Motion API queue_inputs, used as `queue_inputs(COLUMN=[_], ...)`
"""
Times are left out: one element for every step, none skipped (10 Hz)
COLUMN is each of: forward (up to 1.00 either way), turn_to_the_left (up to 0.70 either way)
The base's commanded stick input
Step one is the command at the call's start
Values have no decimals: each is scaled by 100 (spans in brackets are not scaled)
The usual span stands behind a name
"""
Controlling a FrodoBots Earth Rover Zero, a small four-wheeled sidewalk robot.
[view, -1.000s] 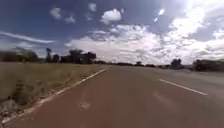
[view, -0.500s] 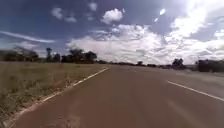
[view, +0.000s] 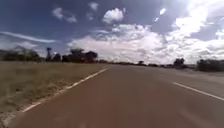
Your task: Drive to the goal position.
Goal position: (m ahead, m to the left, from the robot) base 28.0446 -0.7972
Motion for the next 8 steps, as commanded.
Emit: queue_inputs(forward=[100, 100, 100, 100, 100, 100, 100, 100], turn_to_the_left=[-2, -4, -6, -40, -40, -40, 0, 0])
